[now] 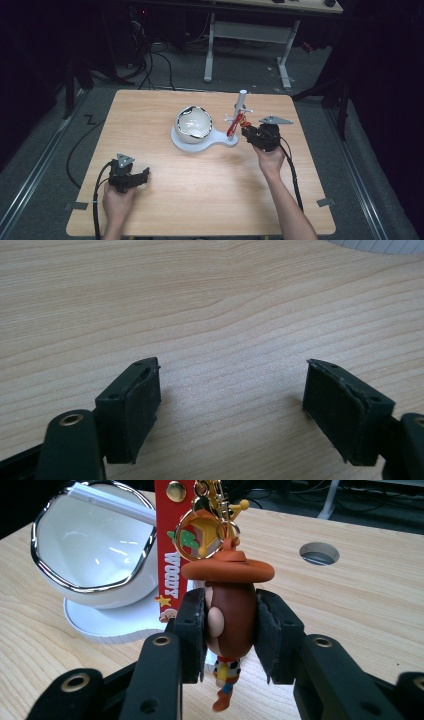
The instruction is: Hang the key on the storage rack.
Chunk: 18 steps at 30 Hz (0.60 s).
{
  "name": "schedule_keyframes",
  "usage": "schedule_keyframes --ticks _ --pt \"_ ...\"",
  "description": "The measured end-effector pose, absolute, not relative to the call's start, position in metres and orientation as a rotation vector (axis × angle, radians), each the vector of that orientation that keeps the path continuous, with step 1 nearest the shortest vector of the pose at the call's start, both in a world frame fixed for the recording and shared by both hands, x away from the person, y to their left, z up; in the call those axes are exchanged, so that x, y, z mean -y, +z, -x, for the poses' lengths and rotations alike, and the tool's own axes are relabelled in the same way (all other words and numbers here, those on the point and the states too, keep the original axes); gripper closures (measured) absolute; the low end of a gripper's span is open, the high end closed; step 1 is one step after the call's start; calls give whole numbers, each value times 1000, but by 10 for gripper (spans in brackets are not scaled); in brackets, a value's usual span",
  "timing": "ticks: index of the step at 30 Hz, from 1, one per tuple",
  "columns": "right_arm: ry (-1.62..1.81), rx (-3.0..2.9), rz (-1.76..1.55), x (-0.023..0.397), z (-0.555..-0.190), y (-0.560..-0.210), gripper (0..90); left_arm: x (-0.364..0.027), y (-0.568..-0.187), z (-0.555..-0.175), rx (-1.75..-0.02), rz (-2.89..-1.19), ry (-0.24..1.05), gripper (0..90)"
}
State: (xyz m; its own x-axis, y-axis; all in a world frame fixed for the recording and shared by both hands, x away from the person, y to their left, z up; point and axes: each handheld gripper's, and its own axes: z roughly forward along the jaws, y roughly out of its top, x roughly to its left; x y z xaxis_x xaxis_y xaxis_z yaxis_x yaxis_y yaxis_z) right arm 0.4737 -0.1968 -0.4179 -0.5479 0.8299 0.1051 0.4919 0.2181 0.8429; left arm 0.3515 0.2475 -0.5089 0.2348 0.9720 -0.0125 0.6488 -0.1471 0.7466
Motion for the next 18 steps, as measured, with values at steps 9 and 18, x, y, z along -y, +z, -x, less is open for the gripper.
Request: schedule_keyframes --ticks 9,18 --pt "1245 -2133 -1213 198 -473 -417 623 -247 -509 -351 -1485 -1875 652 235" --pt "1228 -2135 -1170 204 -463 -409 566 -247 -509 -351 -1485 -1876 652 235"
